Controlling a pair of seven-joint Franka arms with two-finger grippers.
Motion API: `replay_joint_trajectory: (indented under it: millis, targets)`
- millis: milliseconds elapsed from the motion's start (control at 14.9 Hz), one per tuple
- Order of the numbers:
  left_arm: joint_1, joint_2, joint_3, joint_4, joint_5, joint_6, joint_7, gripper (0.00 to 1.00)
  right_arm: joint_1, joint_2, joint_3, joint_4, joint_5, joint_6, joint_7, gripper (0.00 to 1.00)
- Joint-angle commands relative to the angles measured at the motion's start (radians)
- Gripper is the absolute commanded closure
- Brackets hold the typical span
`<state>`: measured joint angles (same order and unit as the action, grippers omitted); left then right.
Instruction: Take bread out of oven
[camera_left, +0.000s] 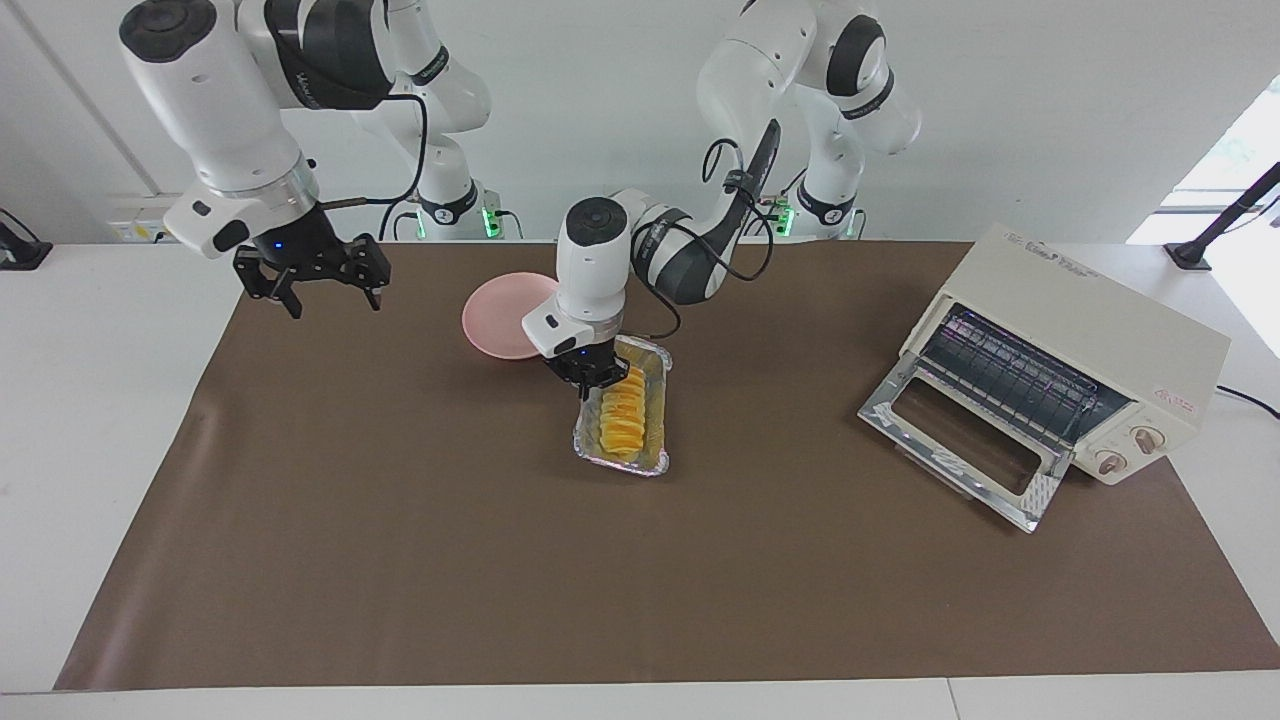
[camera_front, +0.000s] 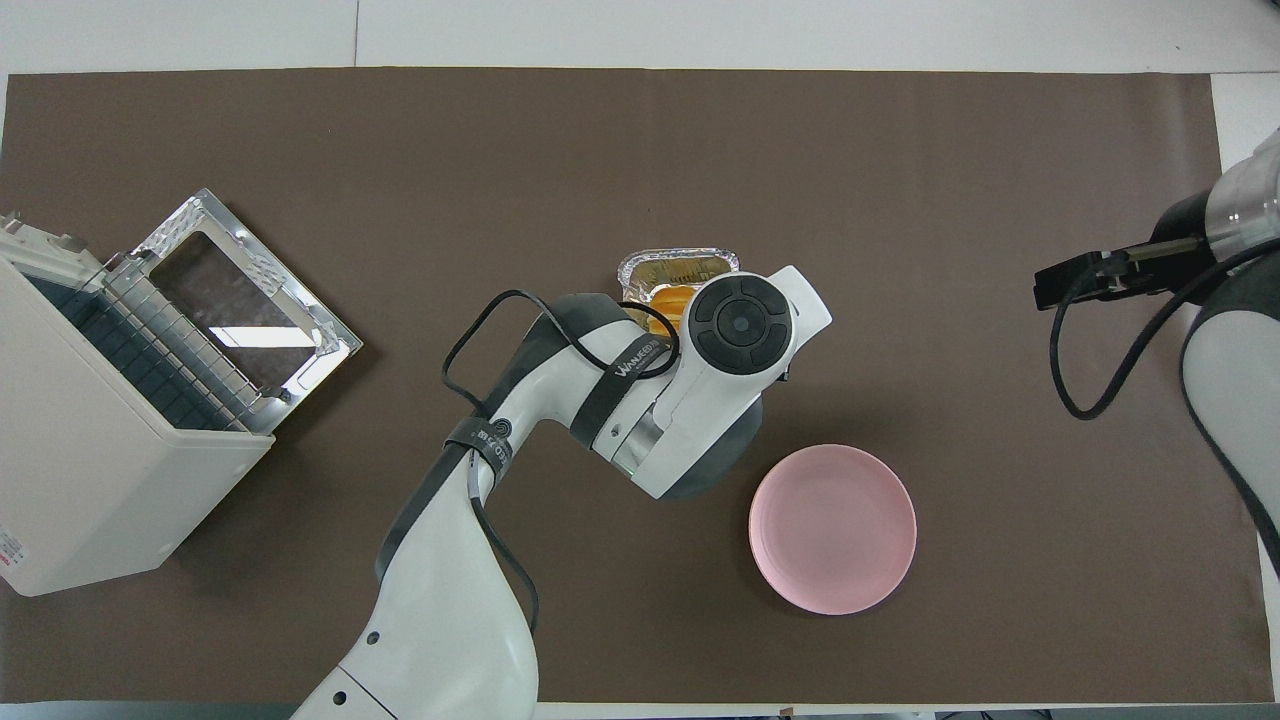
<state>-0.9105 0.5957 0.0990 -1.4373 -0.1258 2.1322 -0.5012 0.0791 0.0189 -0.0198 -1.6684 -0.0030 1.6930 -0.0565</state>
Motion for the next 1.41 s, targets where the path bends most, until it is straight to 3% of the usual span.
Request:
replay_joint_trajectory:
  millis: [0,67,134,202,403,605,1008,1142,1344]
  targets:
    - [-0.013,-0.008,0.016,-0.012,-0.064,0.025,-0.009,0.68,0.037,0.026,-0.002,-0.013,0.003,0.054,0.04,0.0]
    - [-0.013,-0.007,0.018,-0.006,-0.084,0.025,-0.023,0.56,0.039,0.029,-0.002,-0.013,0.003,0.059,0.044,0.0]
    - [-0.013,-0.007,0.021,0.004,-0.09,0.014,-0.031,0.25,0.039,0.036,-0.002,-0.013,0.003,0.062,0.046,0.0]
    - [-0.015,-0.007,0.028,0.014,-0.087,0.0,-0.045,0.0,0.039,0.039,-0.002,-0.013,0.003,0.062,0.046,0.0]
    - [0.019,-0.023,0.037,0.043,-0.086,-0.081,-0.056,0.0,0.06,0.05,-0.002,-0.027,0.003,0.086,0.076,0.0]
    - [0.126,-0.098,0.042,0.034,-0.087,-0.147,-0.051,0.0,0.128,0.09,-0.002,-0.025,0.012,0.131,0.164,0.0]
    - [0.399,-0.246,0.047,0.023,-0.068,-0.389,0.015,0.0,0.302,0.214,-0.002,-0.024,0.063,0.316,0.465,0.0]
    - [0.509,-0.299,0.065,0.02,-0.011,-0.481,0.082,0.0,0.375,0.269,-0.002,-0.022,0.087,0.364,0.596,0.0]
    - [0.668,-0.361,0.067,0.014,-0.006,-0.615,0.229,0.0,0.389,0.323,-0.002,-0.039,0.112,0.424,0.658,0.06]
